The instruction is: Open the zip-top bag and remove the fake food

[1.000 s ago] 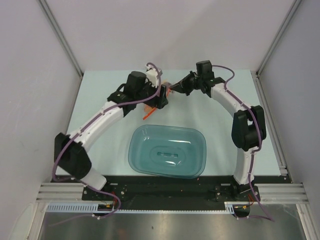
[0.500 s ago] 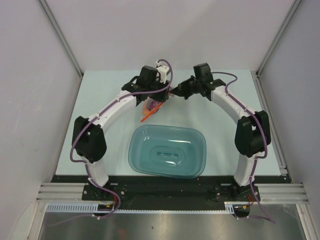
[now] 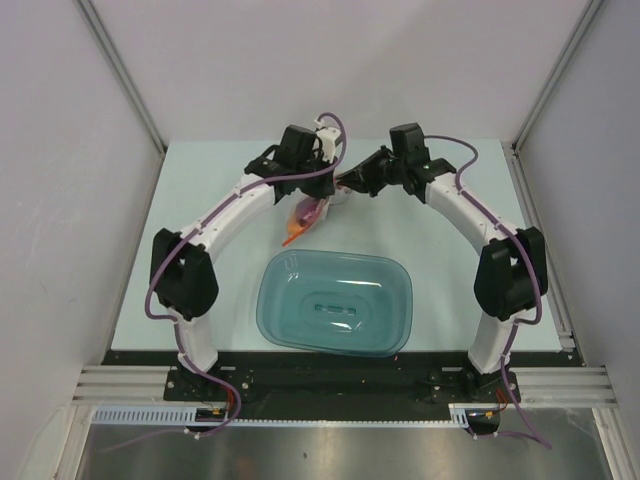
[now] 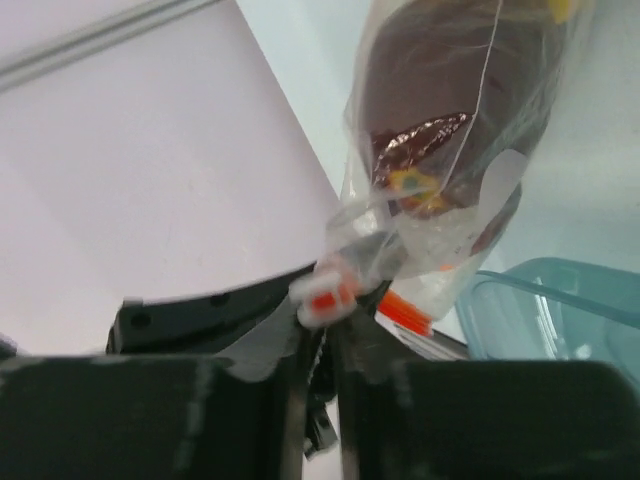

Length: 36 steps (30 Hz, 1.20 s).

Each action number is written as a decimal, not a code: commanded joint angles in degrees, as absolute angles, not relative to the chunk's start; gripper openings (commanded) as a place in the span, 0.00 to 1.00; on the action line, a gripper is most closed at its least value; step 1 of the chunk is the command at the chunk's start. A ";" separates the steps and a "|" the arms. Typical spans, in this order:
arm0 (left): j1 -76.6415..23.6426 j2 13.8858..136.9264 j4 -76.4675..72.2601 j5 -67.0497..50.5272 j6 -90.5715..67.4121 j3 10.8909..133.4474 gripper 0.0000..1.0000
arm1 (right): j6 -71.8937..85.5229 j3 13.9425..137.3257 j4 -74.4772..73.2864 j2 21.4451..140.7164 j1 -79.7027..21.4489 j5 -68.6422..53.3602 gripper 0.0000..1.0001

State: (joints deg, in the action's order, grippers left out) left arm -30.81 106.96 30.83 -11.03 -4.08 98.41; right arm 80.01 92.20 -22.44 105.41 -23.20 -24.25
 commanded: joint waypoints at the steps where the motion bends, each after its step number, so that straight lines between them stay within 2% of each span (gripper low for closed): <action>1: -28.30 105.65 32.52 -13.71 -4.39 101.60 0.00 | 65.60 92.55 -22.05 99.58 -20.57 -27.24 0.31; 5: -27.43 104.15 34.01 -17.22 -4.39 101.60 0.00 | 46.91 91.24 -24.87 97.21 -16.88 -28.39 0.51; 13: -26.11 103.36 34.80 -26.97 -4.31 102.30 0.00 | 14.00 87.19 -19.52 97.29 -15.99 -33.39 0.61; 18: -25.31 103.10 35.07 -29.79 -2.99 103.62 0.00 | 2.83 85.96 -9.95 98.17 -15.29 -42.70 0.62; 22: -24.87 103.10 35.07 -31.11 -2.55 103.62 0.00 | 2.99 83.67 -1.95 97.91 -14.42 -45.43 0.60; 25: -24.35 102.83 34.98 -31.82 -2.64 103.36 0.00 | 0.19 83.41 -0.70 98.87 -14.68 -52.71 0.57; 36: -23.29 103.27 34.98 -35.50 -3.08 103.27 0.00 | -3.69 82.88 -1.85 102.21 -17.49 -52.65 0.54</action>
State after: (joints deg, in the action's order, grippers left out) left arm -23.79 106.83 36.86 -31.27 -3.90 100.64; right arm -0.23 83.24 -4.25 101.30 -16.75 -51.48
